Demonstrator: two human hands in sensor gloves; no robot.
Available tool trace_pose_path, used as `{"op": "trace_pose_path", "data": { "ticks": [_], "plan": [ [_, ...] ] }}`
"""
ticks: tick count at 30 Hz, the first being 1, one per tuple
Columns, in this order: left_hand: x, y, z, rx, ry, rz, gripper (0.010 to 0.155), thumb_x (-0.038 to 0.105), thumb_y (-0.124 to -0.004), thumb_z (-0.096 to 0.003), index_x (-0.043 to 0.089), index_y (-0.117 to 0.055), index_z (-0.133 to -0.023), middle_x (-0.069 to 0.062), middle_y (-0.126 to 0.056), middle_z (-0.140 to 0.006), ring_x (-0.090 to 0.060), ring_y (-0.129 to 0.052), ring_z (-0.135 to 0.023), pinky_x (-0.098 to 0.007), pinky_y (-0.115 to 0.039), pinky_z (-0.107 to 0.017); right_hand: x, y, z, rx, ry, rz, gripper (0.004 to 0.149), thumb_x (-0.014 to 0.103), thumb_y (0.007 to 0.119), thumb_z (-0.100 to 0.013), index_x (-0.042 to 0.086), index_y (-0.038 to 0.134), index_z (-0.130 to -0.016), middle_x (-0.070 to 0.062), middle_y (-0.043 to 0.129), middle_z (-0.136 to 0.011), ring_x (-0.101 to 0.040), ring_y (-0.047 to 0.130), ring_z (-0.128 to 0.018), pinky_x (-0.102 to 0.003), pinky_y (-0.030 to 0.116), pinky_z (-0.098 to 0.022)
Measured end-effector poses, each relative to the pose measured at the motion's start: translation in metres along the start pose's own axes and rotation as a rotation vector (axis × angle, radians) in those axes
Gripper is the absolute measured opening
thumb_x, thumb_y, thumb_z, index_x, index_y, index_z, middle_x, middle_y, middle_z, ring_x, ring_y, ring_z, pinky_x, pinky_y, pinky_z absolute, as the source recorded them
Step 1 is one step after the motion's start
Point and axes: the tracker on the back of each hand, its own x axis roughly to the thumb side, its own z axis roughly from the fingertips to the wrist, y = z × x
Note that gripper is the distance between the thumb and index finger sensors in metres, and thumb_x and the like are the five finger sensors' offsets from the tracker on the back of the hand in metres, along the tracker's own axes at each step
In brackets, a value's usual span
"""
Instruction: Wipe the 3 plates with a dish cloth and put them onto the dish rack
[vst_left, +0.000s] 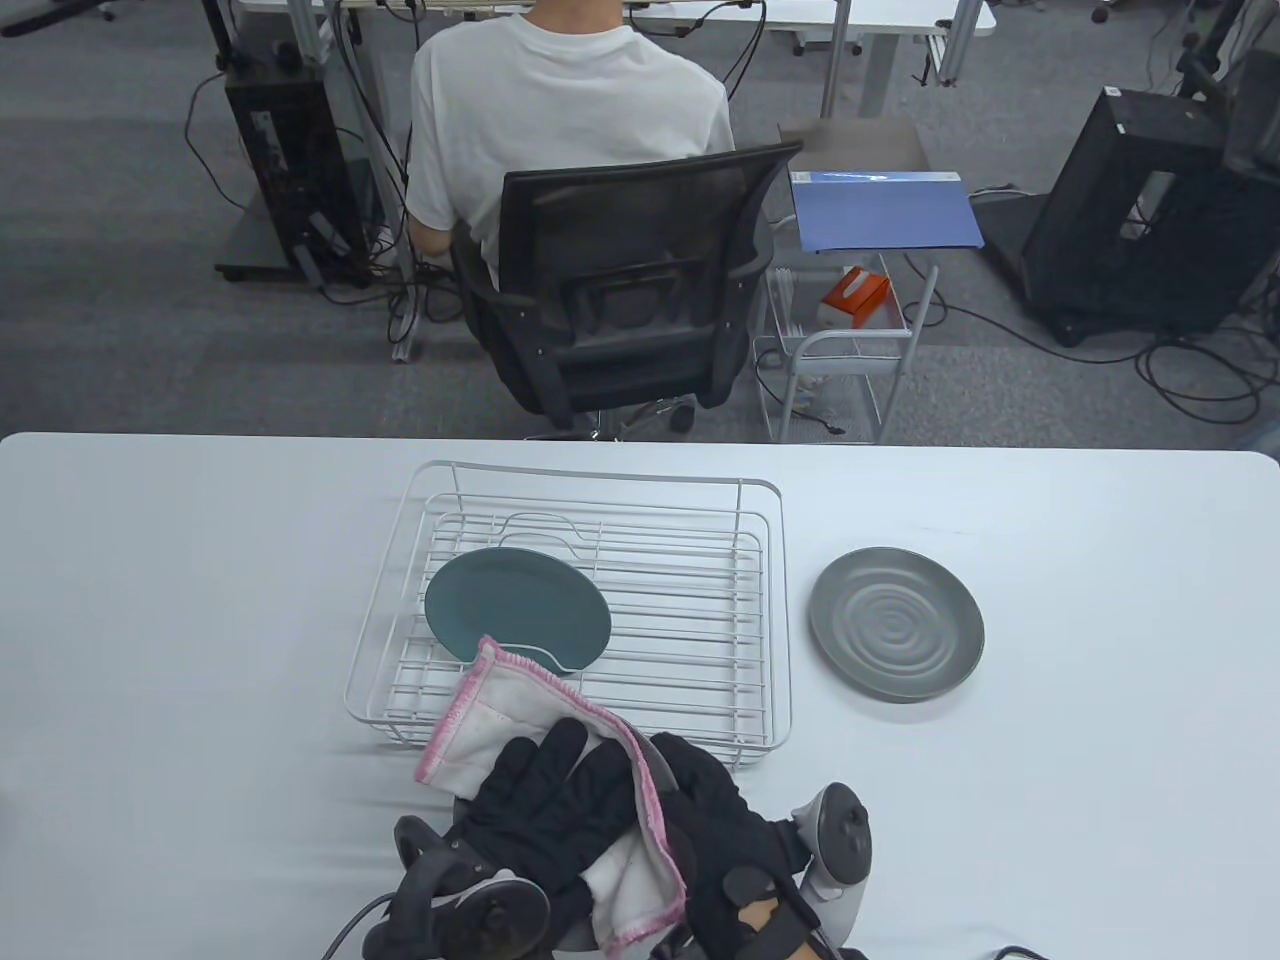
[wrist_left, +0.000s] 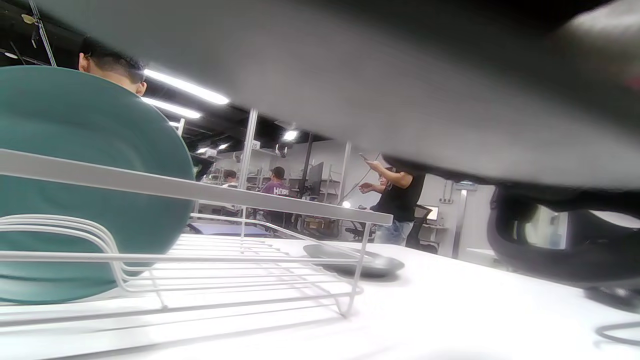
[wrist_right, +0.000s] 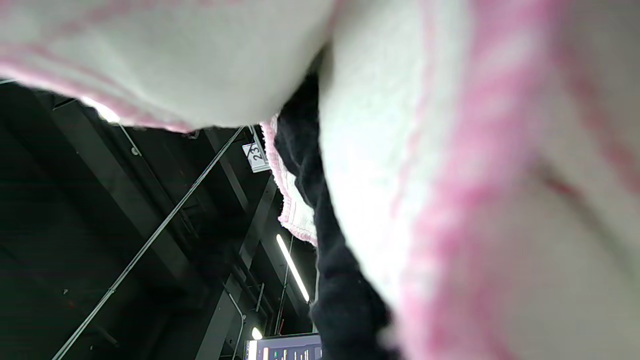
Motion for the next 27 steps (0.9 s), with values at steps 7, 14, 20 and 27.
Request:
{"op": "trace_pose_path", "data": {
  "ticks": [7,14,20,27],
  "plan": [
    [-0.005,0.004,0.001,0.008,0.02,-0.006,0.053,0.049,-0.071,-0.0542,0.041,-0.057,-0.105,0.009,-0.04,-0.119,-0.026,-0.027,-0.115,-0.05,-0.028,-0.077,0.013,-0.013,0.0,-0.07,-0.037,0.003,0.054,0.025,0.073,-0.047,0.002,0.056,-0.094,-0.032,0.067,-0.085,-0.052,0.084,-0.066,-0.065,0.077,-0.043],
    [-0.011,0.001,0.0,-0.057,0.074,0.013,0.054,0.048,-0.07,-0.0546,0.034,-0.059,-0.106,0.0,-0.046,-0.119,-0.031,-0.032,-0.114,-0.054,-0.031,-0.076,0.022,-0.027,0.003,-0.171,-0.082,-0.056,0.055,0.024,0.074,-0.048,0.003,0.054,-0.094,-0.033,0.063,-0.087,-0.054,0.08,-0.068,-0.065,0.076,-0.044],
    [-0.014,-0.007,0.0,-0.158,0.032,0.094,0.055,0.047,-0.07,-0.055,0.032,-0.06,-0.107,0.0,-0.045,-0.12,-0.031,-0.025,-0.114,-0.054,-0.029,-0.077,0.029,-0.038,0.006,-0.266,-0.148,-0.111,0.056,0.024,0.073,-0.048,0.003,0.051,-0.095,-0.032,0.058,-0.089,-0.055,0.074,-0.072,-0.067,0.072,-0.048],
    [0.001,-0.014,-0.002,-0.205,-0.043,0.119,0.056,0.048,-0.07,-0.0548,0.035,-0.056,-0.107,0.003,-0.044,-0.12,-0.033,-0.029,-0.115,-0.054,-0.03,-0.078,0.026,-0.035,0.006,-0.258,-0.177,-0.138,0.057,0.023,0.072,-0.048,0.005,0.048,-0.096,-0.03,0.052,-0.092,-0.053,0.067,-0.078,-0.066,0.064,-0.053]
  ]
}}
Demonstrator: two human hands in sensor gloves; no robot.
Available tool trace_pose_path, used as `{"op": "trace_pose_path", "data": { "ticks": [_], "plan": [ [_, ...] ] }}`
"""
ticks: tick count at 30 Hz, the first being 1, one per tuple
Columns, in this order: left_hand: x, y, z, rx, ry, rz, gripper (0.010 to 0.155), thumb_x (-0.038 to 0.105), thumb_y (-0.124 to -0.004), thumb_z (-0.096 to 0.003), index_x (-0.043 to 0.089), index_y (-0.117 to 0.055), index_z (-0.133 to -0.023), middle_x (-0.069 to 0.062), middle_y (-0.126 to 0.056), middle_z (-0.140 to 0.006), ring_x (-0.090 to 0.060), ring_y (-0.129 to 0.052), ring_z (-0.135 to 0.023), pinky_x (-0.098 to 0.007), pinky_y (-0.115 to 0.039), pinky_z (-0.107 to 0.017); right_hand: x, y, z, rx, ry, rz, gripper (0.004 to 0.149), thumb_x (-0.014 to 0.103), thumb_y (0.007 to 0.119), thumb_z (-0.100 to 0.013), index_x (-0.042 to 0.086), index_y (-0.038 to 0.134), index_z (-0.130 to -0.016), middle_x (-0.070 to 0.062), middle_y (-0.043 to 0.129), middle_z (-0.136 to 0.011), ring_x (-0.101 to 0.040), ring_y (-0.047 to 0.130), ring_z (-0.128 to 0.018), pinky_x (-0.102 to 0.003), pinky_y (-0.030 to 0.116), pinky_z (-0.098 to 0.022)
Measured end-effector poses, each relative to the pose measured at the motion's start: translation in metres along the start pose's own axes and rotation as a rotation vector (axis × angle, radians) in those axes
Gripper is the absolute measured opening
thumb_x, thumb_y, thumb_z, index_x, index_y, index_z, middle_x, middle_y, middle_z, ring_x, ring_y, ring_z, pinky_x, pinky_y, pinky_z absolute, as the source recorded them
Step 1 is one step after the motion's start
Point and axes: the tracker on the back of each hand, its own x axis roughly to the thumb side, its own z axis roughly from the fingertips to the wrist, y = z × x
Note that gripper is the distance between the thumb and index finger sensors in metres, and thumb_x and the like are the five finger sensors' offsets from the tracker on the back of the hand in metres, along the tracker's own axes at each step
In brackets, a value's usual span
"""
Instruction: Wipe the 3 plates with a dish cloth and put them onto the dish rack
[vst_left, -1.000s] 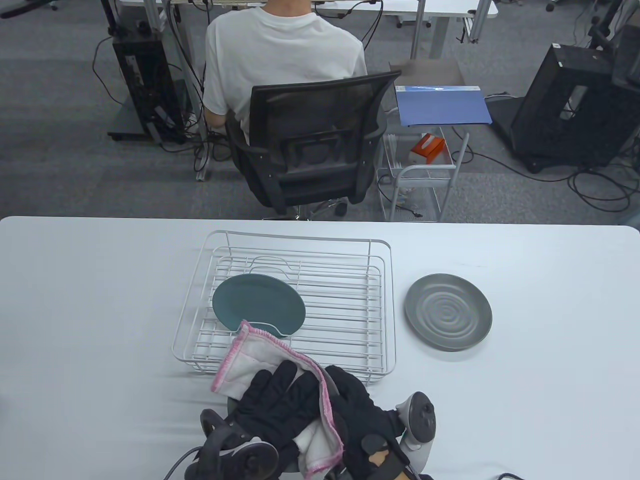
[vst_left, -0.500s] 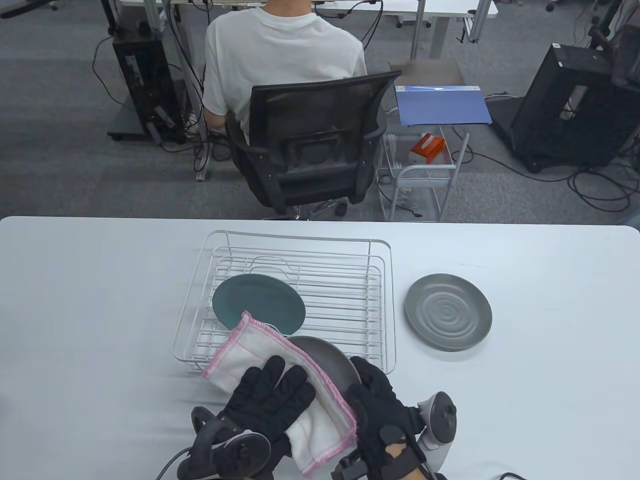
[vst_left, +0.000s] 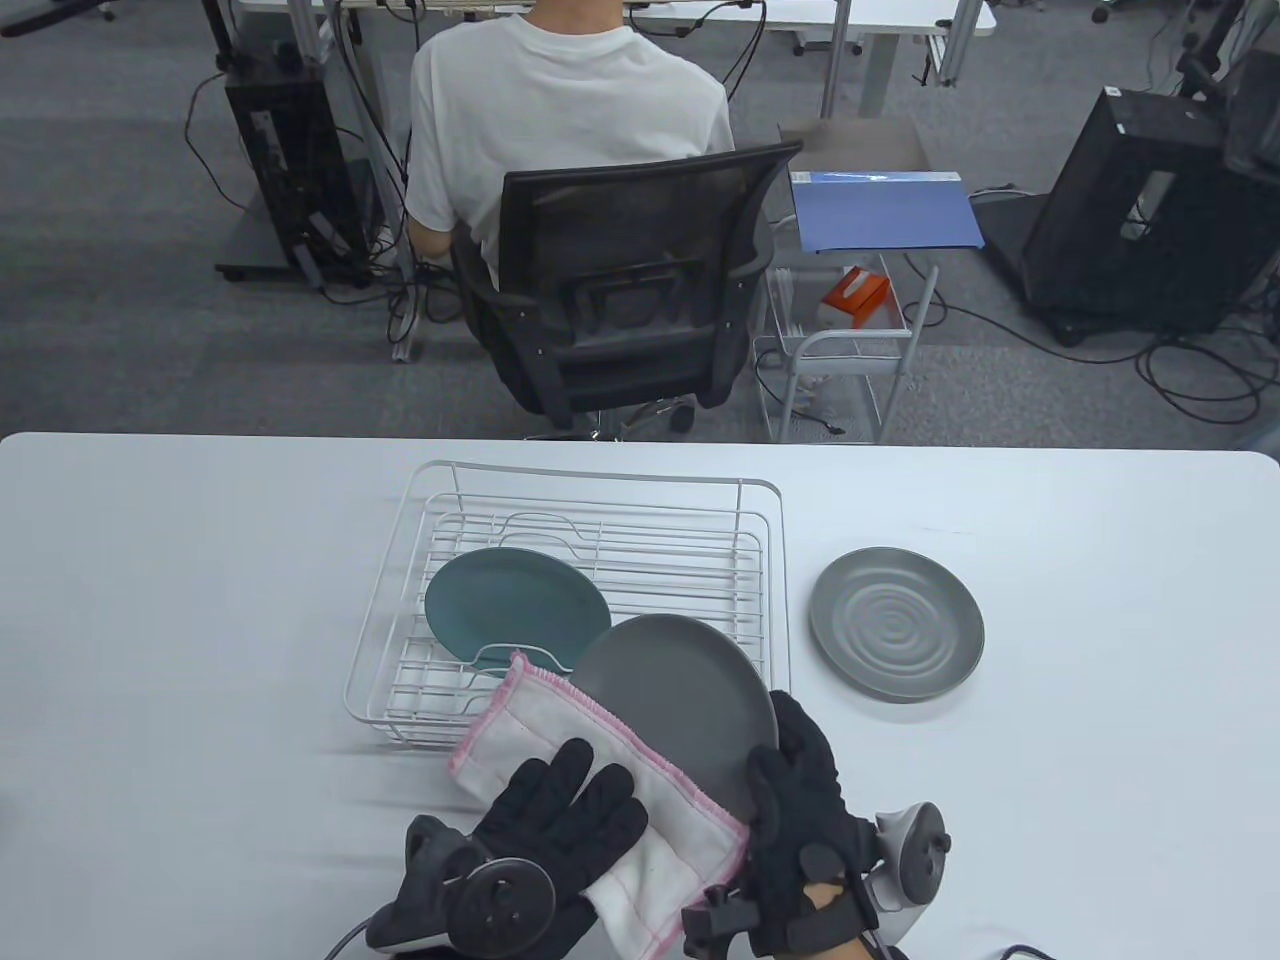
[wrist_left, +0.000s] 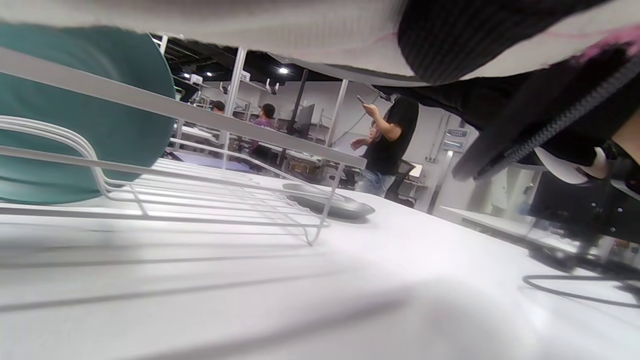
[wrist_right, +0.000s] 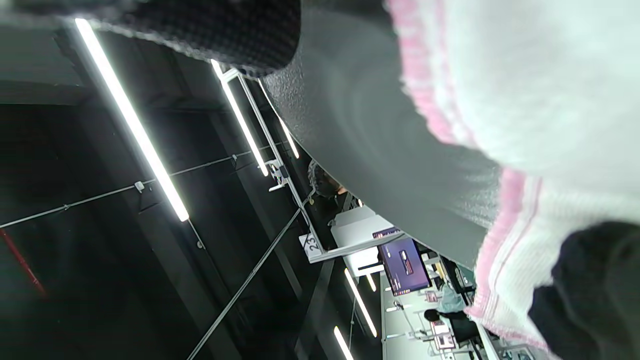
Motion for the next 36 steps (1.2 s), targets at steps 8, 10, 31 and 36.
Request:
{"op": "trace_pose_path", "data": {
  "ticks": [8,10,31,36],
  "plan": [
    [0.012,-0.004,-0.001,0.011,-0.066,-0.011,0.055,0.046,-0.072,-0.0536,0.042,-0.053,-0.105,0.011,-0.035,-0.119,-0.029,-0.026,-0.116,-0.053,-0.028,-0.079,-0.011,0.023,0.005,0.178,0.003,0.092,0.059,0.021,0.072,-0.048,0.005,0.046,-0.098,-0.03,0.047,-0.094,-0.053,0.061,-0.081,-0.066,0.059,-0.057],
    [0.012,-0.003,-0.001,0.032,-0.062,-0.028,0.055,0.046,-0.072,-0.0537,0.043,-0.051,-0.105,0.011,-0.032,-0.119,-0.029,-0.024,-0.116,-0.053,-0.028,-0.079,-0.016,0.027,0.006,0.211,0.018,0.105,0.059,0.021,0.072,-0.048,0.005,0.046,-0.098,-0.03,0.047,-0.094,-0.053,0.06,-0.082,-0.066,0.058,-0.057],
    [-0.044,0.019,0.013,0.199,0.205,-0.096,0.055,0.047,-0.072,-0.0536,0.04,-0.055,-0.105,0.009,-0.038,-0.119,-0.029,-0.027,-0.114,-0.054,-0.031,-0.077,-0.018,0.03,0.007,0.236,0.14,0.138,0.059,0.019,0.075,-0.046,0.0,0.048,-0.095,-0.034,0.056,-0.089,-0.057,0.074,-0.071,-0.066,0.073,-0.046],
    [-0.049,0.018,0.013,0.147,0.193,0.01,0.055,0.046,-0.071,-0.0541,0.034,-0.059,-0.106,0.004,-0.044,-0.118,-0.032,-0.032,-0.113,-0.055,-0.034,-0.076,-0.008,0.017,0.004,0.135,0.114,0.054,0.06,0.017,0.075,-0.045,0.0,0.046,-0.095,-0.035,0.052,-0.089,-0.058,0.07,-0.072,-0.067,0.071,-0.047]
  ]
}}
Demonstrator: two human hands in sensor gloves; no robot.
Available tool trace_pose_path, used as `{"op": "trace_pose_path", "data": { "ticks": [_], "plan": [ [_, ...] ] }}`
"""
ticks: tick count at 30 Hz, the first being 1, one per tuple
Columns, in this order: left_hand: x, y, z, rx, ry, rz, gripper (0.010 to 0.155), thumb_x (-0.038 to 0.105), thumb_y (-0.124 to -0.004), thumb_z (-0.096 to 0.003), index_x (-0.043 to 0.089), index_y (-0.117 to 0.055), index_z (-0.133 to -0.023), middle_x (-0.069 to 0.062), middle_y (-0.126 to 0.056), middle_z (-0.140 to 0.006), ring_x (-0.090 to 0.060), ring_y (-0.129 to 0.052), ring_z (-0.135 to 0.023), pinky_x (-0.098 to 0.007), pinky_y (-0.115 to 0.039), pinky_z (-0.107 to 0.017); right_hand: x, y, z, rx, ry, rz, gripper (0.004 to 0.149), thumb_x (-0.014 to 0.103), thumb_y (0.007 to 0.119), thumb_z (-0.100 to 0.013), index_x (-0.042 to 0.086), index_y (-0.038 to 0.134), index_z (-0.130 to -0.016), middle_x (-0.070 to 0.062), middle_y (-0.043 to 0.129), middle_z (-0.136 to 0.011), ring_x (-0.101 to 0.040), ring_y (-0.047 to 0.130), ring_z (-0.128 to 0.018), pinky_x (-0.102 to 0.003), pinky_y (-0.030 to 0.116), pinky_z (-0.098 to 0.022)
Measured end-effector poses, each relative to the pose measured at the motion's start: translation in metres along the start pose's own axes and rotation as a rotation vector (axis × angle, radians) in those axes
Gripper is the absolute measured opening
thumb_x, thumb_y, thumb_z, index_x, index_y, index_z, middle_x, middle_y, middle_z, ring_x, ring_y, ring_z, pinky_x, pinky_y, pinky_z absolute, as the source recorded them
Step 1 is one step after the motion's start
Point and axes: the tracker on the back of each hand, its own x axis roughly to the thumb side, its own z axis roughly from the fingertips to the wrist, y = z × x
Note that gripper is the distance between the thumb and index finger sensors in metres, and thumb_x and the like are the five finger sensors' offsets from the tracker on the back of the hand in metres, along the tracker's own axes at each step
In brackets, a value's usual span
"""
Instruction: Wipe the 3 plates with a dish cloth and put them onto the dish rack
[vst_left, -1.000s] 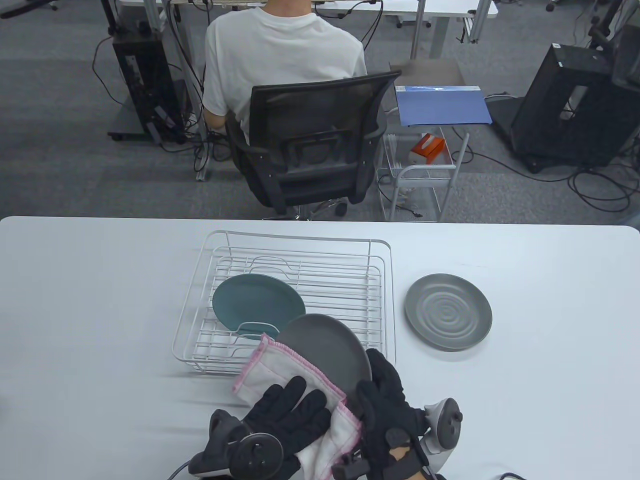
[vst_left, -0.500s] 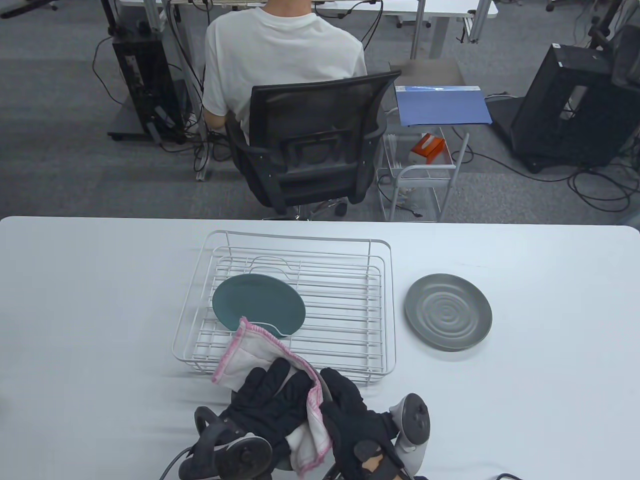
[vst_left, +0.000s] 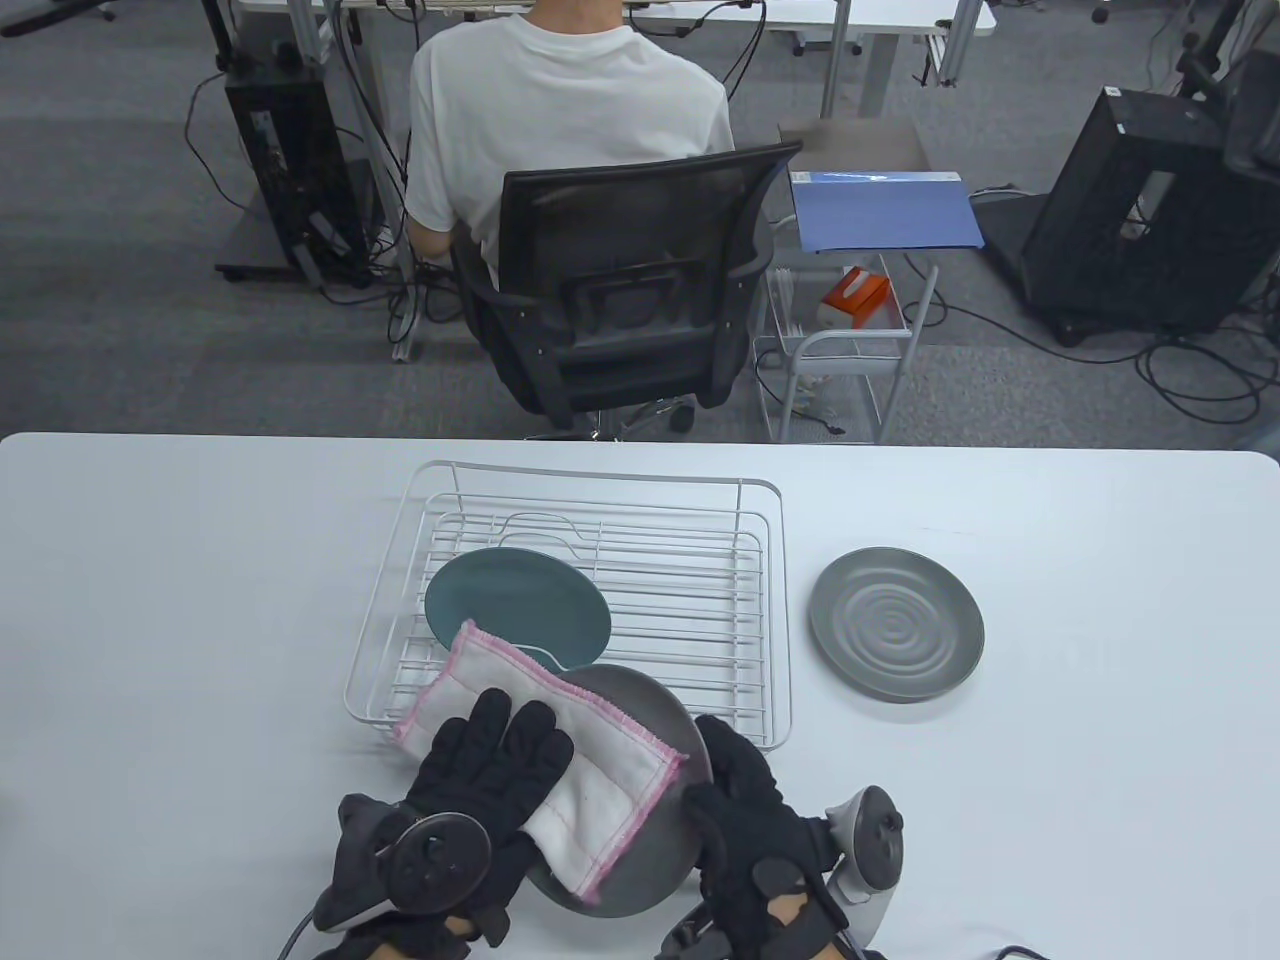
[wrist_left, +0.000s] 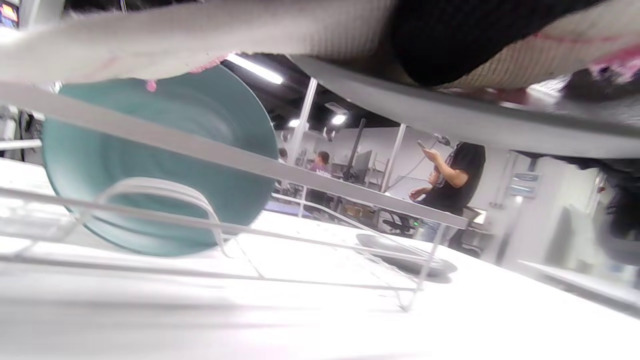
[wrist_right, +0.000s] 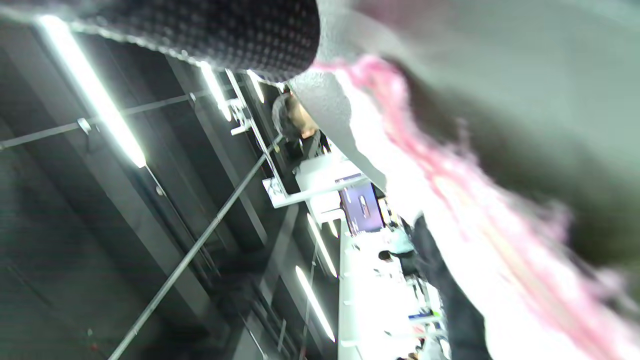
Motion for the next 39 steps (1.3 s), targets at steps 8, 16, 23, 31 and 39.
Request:
{"op": "trace_pose_path", "data": {
  "ticks": [8,16,23,31,39],
  "plan": [
    [0.02,-0.004,0.0,-0.066,-0.126,0.082,0.054,0.046,-0.07,-0.0544,0.03,-0.063,-0.106,-0.001,-0.053,-0.119,-0.032,-0.032,-0.114,-0.055,-0.034,-0.077,0.006,-0.019,-0.002,-0.15,-0.091,-0.091,0.059,0.016,0.074,-0.045,0.001,0.046,-0.095,-0.033,0.051,-0.09,-0.057,0.067,-0.075,-0.067,0.067,-0.05],
    [0.006,0.022,0.013,0.191,-0.124,0.302,0.053,0.046,-0.07,-0.0543,0.029,-0.065,-0.104,-0.006,-0.083,-0.106,-0.032,-0.078,-0.103,-0.054,-0.058,-0.075,0.023,-0.036,-0.007,-0.215,-0.273,0.035,0.056,0.009,0.072,-0.042,0.008,0.051,-0.094,-0.022,0.06,-0.092,-0.047,0.075,-0.078,-0.063,0.071,-0.055],
    [-0.039,0.052,0.037,0.564,0.076,0.48,0.05,0.045,-0.072,-0.0545,0.027,-0.07,-0.101,-0.005,-0.096,-0.091,-0.03,-0.097,-0.087,-0.053,-0.068,-0.07,0.042,-0.025,-0.01,-0.191,-0.474,0.354,0.052,0.009,0.073,-0.041,0.012,0.058,-0.091,-0.016,0.068,-0.09,-0.04,0.083,-0.075,-0.059,0.074,-0.056],
    [-0.077,0.055,0.05,0.686,0.254,0.583,0.05,0.043,-0.072,-0.0558,0.023,-0.069,-0.101,-0.007,-0.098,-0.084,-0.031,-0.102,-0.077,-0.055,-0.071,-0.065,0.064,0.022,-0.036,-0.07,-0.636,0.721,0.05,0.008,0.075,-0.04,0.012,0.062,-0.088,-0.015,0.072,-0.087,-0.038,0.085,-0.072,-0.059,0.075,-0.054],
    [-0.093,0.06,0.056,0.734,0.321,0.577,0.049,0.042,-0.073,-0.0557,0.021,-0.071,-0.1,-0.008,-0.101,-0.076,-0.029,-0.107,-0.062,-0.055,-0.075,-0.06,0.059,0.088,-0.097,0.119,-0.663,1.123,0.048,0.007,0.076,-0.04,0.011,0.065,-0.087,-0.016,0.075,-0.084,-0.039,0.088,-0.069,-0.06,0.076,-0.053]
  ]
}}
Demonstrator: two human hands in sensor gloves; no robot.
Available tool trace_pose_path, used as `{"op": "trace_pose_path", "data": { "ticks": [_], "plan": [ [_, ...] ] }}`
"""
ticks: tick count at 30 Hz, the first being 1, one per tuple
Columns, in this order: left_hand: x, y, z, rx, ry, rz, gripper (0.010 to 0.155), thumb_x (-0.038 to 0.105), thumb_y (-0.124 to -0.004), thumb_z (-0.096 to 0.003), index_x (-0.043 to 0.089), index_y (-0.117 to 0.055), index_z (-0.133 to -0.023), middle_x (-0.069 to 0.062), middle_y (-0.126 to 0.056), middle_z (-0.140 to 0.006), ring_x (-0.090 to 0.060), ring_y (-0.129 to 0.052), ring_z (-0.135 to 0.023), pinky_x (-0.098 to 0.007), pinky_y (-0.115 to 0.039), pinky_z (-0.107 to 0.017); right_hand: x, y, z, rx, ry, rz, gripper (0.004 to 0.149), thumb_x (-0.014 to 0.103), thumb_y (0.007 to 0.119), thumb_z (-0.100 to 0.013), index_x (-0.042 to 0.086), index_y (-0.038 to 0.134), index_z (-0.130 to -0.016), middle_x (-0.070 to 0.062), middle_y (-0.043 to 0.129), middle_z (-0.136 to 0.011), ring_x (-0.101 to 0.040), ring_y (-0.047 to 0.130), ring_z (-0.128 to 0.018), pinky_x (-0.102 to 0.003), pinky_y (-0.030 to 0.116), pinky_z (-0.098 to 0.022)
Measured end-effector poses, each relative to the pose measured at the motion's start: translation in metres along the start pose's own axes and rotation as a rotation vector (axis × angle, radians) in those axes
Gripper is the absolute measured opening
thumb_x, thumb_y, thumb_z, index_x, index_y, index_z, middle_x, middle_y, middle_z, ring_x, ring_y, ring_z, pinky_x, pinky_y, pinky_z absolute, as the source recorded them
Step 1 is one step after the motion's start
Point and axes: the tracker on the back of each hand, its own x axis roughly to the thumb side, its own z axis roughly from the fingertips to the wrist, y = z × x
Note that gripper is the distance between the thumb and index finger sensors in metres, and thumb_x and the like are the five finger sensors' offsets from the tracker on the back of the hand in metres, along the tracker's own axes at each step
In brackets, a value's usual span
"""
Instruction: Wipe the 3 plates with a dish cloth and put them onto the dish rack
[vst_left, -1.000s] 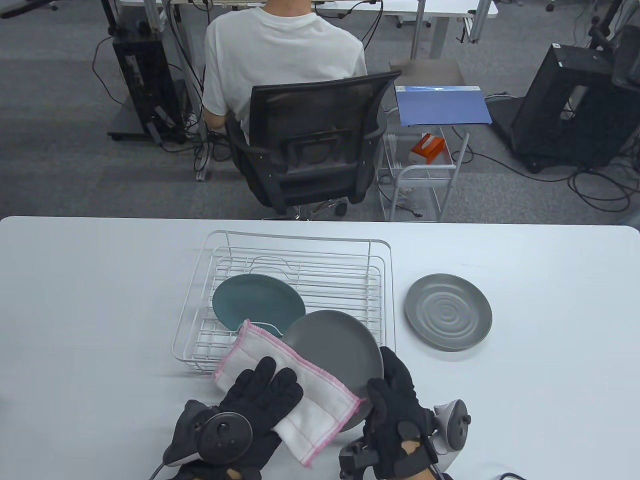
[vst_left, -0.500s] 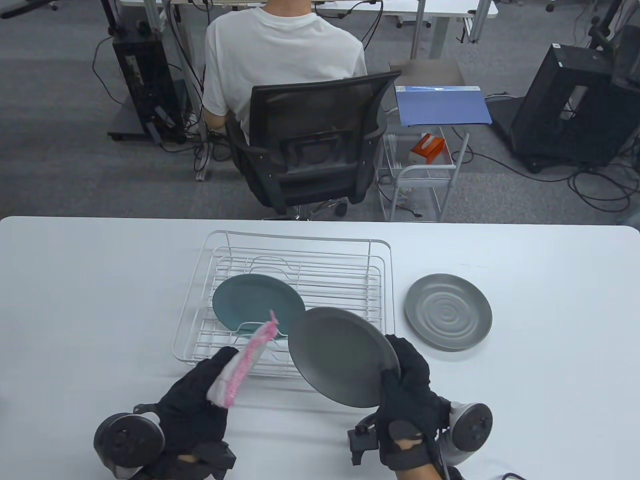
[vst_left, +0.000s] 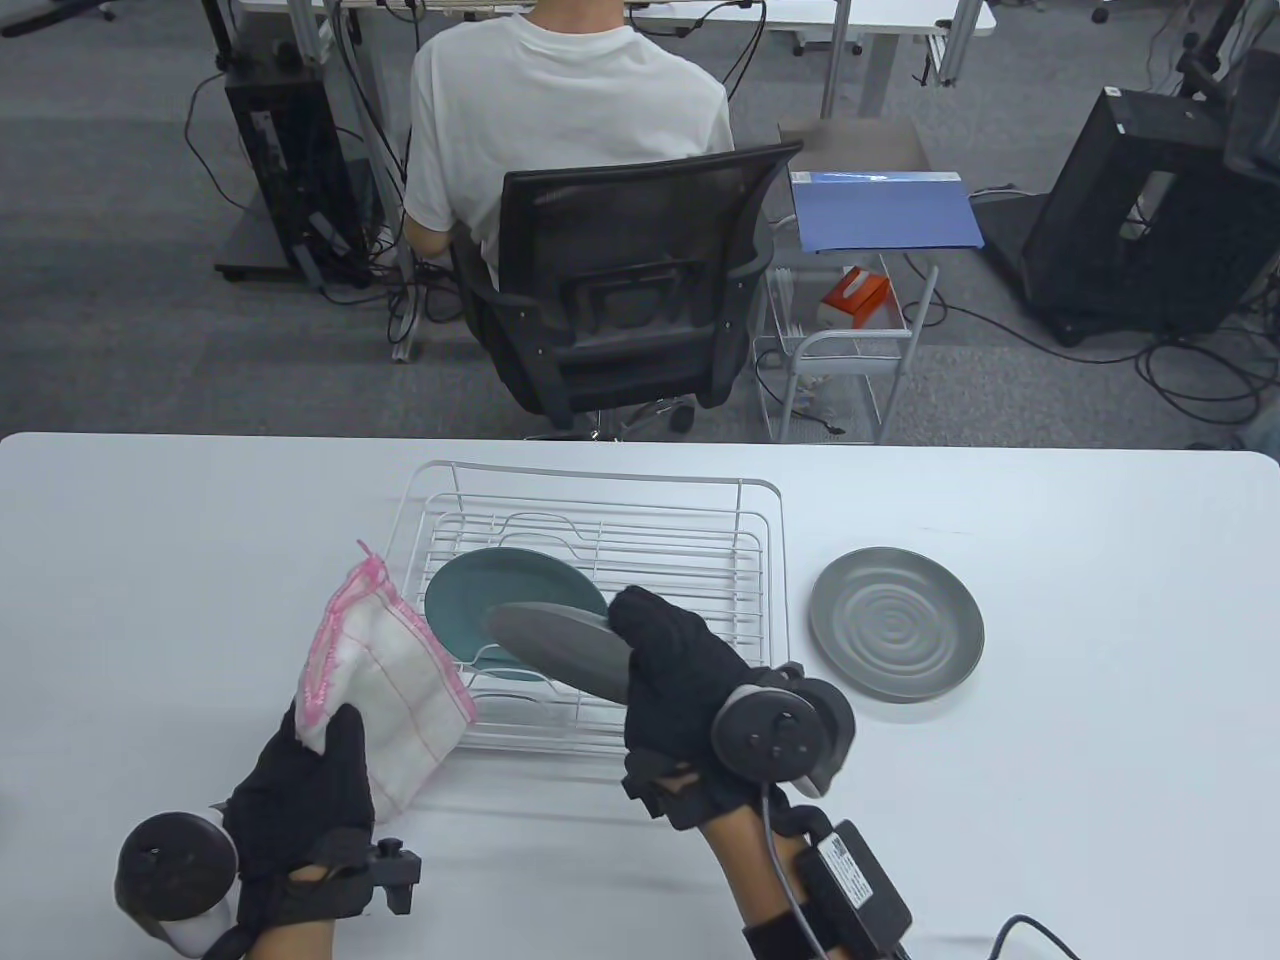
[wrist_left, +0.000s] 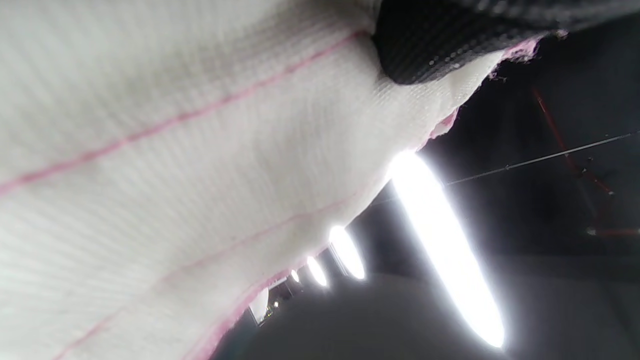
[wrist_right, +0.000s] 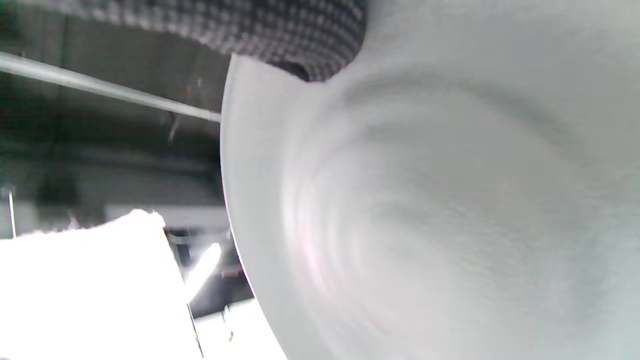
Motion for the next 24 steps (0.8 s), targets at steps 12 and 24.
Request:
{"op": "trace_pose_path", "data": {
  "ticks": [12,24],
  "plan": [
    [-0.008,0.007,-0.002,0.008,0.043,0.095,0.049,0.043,-0.073,-0.0557,0.02,-0.073,-0.099,-0.007,-0.103,-0.069,-0.028,-0.108,-0.055,-0.055,-0.075,-0.06,-0.008,0.084,-0.053,0.203,-0.009,0.107,0.047,0.006,0.079,-0.039,0.012,0.07,-0.085,-0.016,0.079,-0.083,-0.039,0.09,-0.067,-0.059,0.078,-0.051],
    [-0.007,0.0,-0.002,-0.033,0.034,0.081,0.049,0.044,-0.072,-0.0558,0.02,-0.073,-0.099,-0.007,-0.103,-0.07,-0.028,-0.108,-0.056,-0.055,-0.075,-0.06,-0.016,0.12,-0.069,0.361,0.036,0.174,0.045,0.012,0.082,-0.04,0.012,0.078,-0.084,-0.016,0.086,-0.08,-0.04,0.095,-0.063,-0.058,0.081,-0.047]
  ]
}}
